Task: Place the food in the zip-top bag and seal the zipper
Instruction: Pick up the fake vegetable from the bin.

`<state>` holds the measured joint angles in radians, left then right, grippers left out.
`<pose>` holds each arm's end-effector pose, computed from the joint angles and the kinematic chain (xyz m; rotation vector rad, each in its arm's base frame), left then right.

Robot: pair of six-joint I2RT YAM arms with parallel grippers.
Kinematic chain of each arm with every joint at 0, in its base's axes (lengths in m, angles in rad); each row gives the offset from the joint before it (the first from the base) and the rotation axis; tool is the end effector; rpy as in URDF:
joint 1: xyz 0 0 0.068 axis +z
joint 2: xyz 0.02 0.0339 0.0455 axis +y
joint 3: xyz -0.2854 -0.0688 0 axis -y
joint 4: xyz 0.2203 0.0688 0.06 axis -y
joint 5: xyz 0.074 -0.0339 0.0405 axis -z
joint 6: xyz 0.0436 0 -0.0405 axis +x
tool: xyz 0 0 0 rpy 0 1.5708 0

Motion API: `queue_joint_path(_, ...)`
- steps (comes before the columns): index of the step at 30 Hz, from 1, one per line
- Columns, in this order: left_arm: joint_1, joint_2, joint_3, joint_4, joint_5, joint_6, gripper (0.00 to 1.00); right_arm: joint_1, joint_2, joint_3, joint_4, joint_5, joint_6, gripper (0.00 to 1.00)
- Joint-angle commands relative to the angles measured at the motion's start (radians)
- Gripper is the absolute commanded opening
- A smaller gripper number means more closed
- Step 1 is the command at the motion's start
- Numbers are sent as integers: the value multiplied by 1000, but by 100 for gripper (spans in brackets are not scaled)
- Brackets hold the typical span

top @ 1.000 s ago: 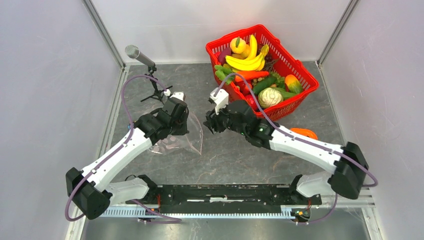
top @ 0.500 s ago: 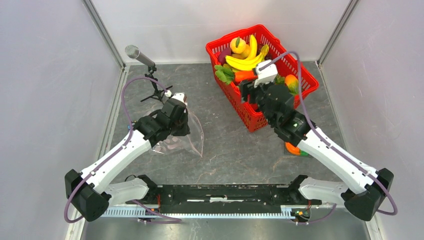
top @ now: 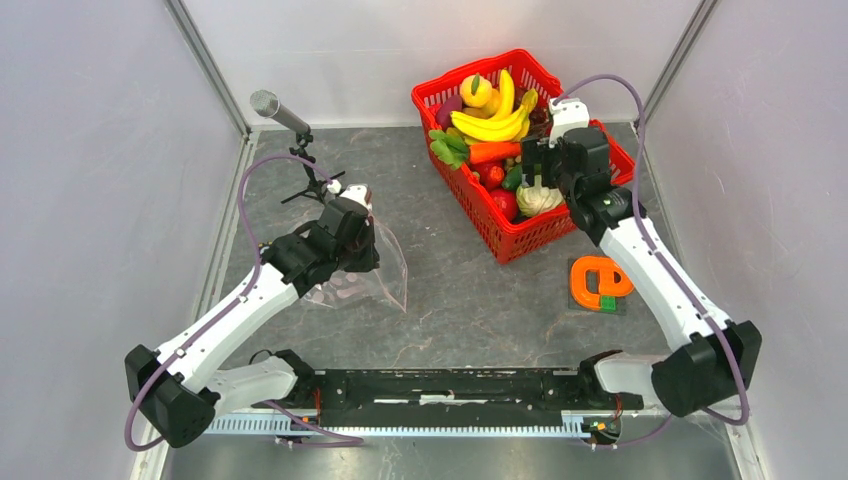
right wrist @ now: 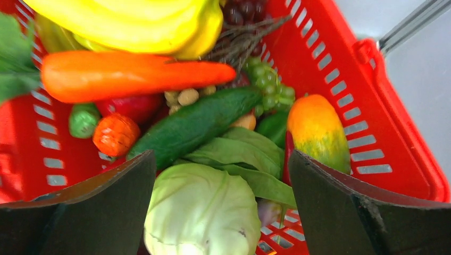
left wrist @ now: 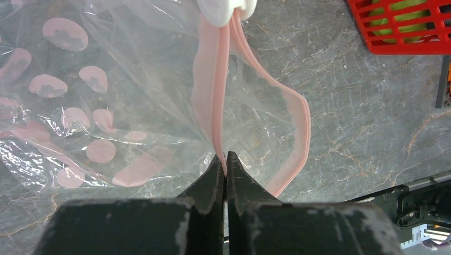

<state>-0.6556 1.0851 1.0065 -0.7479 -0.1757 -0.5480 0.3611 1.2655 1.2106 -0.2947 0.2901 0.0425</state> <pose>0.1555 -0.1100 0.3224 0.0469 2.4106 -0.3575 0.2535 0.0824 0.3939 -0.1094 1.9021 -0.0054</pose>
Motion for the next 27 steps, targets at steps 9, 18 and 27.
queue_joint_path(9,4,-20,5,43,20,39,2,-60,115,55,-119,-135,-59,98)
queue_joint_path(18,4,-11,17,41,27,45,2,-61,66,17,-164,-235,-94,98)
queue_joint_path(27,4,-4,23,41,34,44,2,-60,52,57,-262,-248,-119,98)
